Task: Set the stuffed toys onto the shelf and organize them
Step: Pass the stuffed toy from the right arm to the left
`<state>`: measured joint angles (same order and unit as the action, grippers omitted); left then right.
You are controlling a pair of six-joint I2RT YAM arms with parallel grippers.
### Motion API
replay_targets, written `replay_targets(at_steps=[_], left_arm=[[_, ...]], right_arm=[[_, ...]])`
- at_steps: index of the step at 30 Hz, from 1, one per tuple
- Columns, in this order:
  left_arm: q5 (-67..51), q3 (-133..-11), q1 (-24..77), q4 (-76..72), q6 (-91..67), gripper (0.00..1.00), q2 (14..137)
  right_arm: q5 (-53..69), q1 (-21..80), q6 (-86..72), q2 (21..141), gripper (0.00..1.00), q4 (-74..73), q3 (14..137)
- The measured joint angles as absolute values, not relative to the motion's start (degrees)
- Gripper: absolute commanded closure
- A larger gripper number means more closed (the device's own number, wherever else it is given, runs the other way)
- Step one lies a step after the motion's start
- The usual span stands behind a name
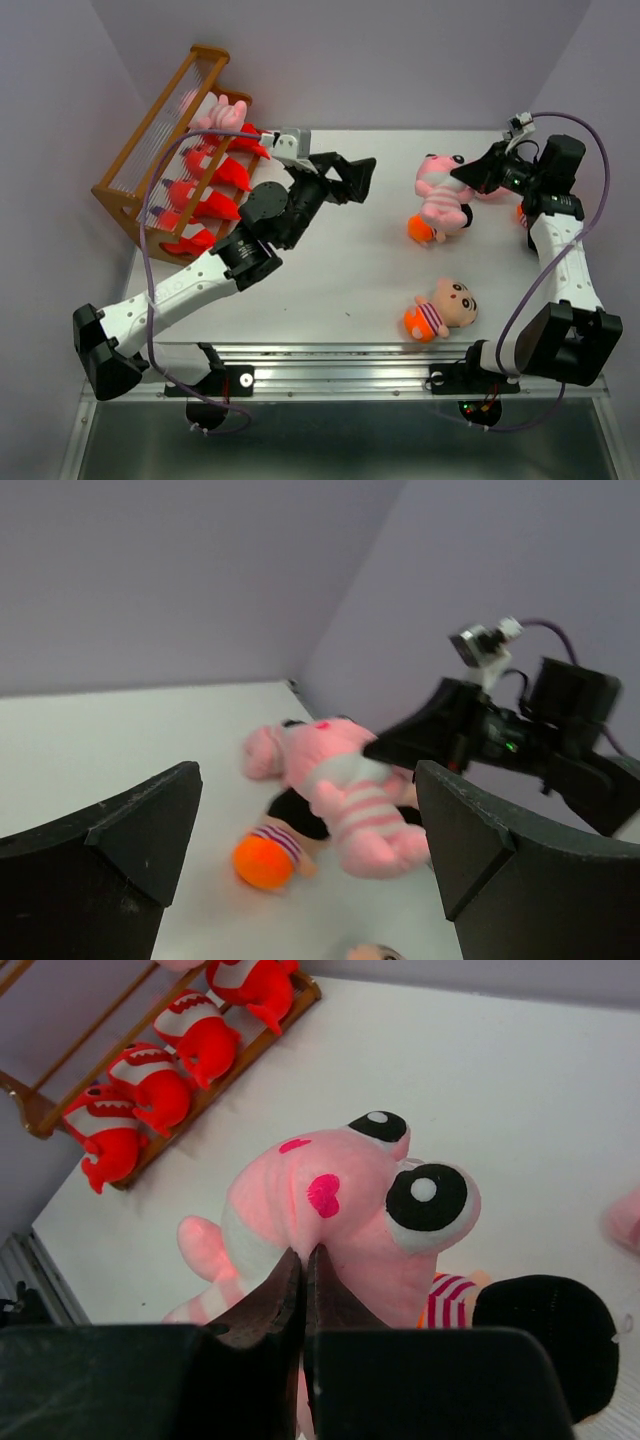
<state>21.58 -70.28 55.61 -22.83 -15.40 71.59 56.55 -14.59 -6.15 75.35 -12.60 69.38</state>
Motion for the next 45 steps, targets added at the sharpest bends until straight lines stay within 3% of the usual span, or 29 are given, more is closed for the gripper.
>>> replay_targets(at_steps=[6, 11, 21, 32, 38, 45], left_arm=[[5.4, -61.3, 56.0, -24.7, -33.2, 0.01, 75.2], [0.6, -56.6, 57.2, -24.5, -41.0, 0.02, 80.9], [9.6, -53.1, 63.9, -34.5, -46.5, 0.02, 81.7], [21.4, -52.8, 64.7, -38.0, -45.8, 0.11, 82.2], [23.1, -53.8, 65.0, -38.5, -45.0, 0.22, 85.3], [23.2, -54.4, 65.6, -39.7, -43.8, 0.56, 86.6]], right_arm=[[58.6, -11.4, -9.5, 75.4, 0.99, -10.7, 67.3], [58.7, -7.6, -11.7, 74.8, 0.99, -8.4, 67.1], [59.0, -7.0, -20.8, 74.7, 0.99, -1.6, 62.9], [60.5, -6.3, -27.4, 74.2, 0.99, 3.1, 60.7], [60.5, -5.7, -29.7, 74.1, 0.99, 4.9, 59.9], [60.5, -5.3, -30.9, 74.1, 0.99, 6.8, 58.5]])
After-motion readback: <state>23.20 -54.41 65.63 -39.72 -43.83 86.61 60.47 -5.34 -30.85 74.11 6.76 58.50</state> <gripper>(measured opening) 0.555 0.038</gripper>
